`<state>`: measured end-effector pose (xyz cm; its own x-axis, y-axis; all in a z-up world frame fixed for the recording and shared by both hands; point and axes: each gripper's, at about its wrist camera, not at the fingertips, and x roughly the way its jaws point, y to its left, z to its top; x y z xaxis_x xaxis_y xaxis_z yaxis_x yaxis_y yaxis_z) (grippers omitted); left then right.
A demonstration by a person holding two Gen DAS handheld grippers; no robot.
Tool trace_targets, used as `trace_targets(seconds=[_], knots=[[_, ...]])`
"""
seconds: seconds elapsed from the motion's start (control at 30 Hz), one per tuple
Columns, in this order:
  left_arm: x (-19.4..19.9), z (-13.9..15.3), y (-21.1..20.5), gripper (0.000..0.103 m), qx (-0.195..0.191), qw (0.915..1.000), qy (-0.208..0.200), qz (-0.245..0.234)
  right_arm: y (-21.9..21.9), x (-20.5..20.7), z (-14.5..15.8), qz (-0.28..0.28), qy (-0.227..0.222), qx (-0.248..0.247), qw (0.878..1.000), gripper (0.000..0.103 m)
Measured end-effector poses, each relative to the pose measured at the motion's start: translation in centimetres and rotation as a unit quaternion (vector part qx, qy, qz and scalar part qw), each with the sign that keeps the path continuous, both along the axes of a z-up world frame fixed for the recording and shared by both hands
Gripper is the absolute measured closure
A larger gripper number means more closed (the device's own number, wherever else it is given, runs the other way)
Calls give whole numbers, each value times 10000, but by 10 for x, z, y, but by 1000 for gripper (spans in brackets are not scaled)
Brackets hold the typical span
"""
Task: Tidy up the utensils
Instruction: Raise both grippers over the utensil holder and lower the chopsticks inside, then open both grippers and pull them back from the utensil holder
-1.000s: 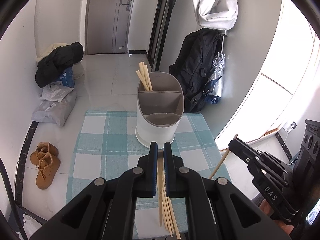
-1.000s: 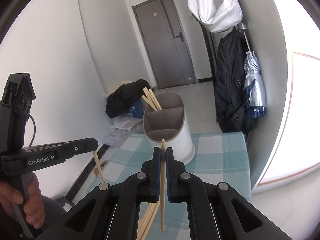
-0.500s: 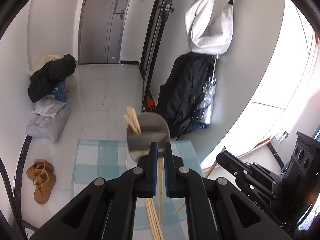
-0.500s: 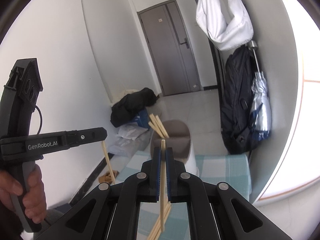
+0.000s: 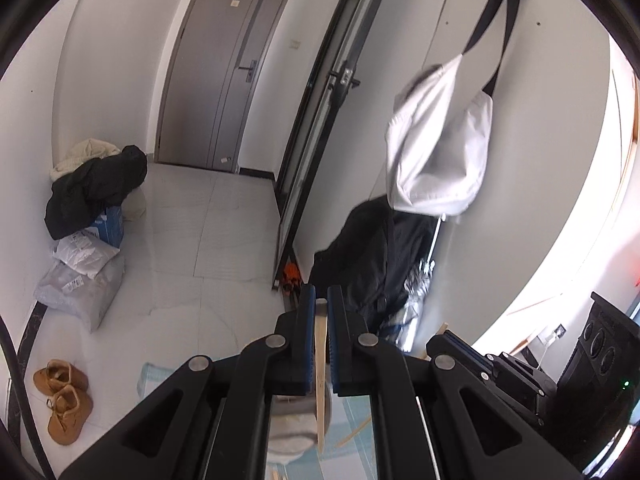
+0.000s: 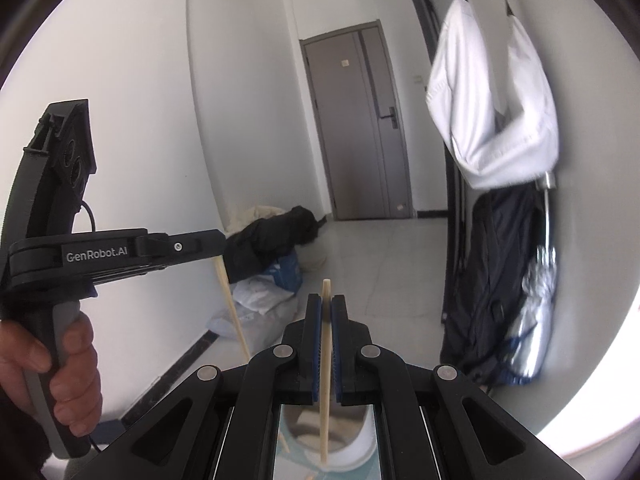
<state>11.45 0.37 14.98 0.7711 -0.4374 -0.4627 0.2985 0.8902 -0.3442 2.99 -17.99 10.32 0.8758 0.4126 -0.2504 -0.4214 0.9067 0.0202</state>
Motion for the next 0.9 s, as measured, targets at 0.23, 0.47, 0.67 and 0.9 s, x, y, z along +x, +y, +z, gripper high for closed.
trace_targets(seconds=[0.23,0.47,0.67,0.9], knots=[[41,-20,17,101,-464,9988,7,136,15,46,8,106,-237,-173,9995,99],[64,-46,27,101,-612,9976,105,319,22,81,-15,118,-24,-320,9994,99],[72,-52,20,101,-467,9984,27,325,32,90,-32,158,139,-506,9985,99],[73,-63,17,101,-306,9993,177,132,39,105,-47,315,399,-633,9967,99]])
